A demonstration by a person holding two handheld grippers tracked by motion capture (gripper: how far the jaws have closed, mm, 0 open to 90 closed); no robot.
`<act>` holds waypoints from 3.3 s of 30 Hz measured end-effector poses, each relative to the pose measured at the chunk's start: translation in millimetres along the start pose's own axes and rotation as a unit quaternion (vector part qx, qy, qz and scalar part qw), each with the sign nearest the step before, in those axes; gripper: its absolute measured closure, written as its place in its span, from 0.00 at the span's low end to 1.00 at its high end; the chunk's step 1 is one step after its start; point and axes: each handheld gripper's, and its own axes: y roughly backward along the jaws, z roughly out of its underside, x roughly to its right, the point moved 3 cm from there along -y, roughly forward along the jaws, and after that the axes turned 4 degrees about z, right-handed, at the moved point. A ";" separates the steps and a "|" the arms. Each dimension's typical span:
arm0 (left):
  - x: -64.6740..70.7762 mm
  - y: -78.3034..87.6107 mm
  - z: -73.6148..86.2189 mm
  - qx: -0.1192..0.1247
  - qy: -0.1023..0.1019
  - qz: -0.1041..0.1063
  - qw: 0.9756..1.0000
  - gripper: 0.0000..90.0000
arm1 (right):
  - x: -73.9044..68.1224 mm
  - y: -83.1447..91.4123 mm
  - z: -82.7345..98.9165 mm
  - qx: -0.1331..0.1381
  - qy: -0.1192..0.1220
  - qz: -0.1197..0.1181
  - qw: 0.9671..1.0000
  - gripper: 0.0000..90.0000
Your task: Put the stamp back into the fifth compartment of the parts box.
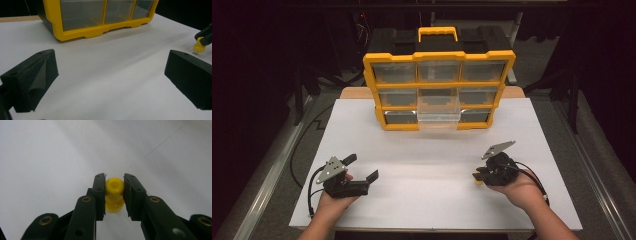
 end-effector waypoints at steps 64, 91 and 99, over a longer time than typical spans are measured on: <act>6.3 -3.3 -0.6 -0.008 -0.022 0.013 1.000 0.00 | 4.3 47.6 -64.7 -0.120 0.061 -0.072 0.988 0.81; 5.8 -1.1 -0.9 -0.005 -0.019 0.019 1.000 0.00 | 8.3 80.2 -103.7 -0.132 0.077 -0.073 0.986 0.81; 6.3 -1.1 -1.0 -0.005 -0.020 0.022 1.000 0.00 | 8.4 88.8 -115.8 -0.128 0.083 -0.072 0.986 0.81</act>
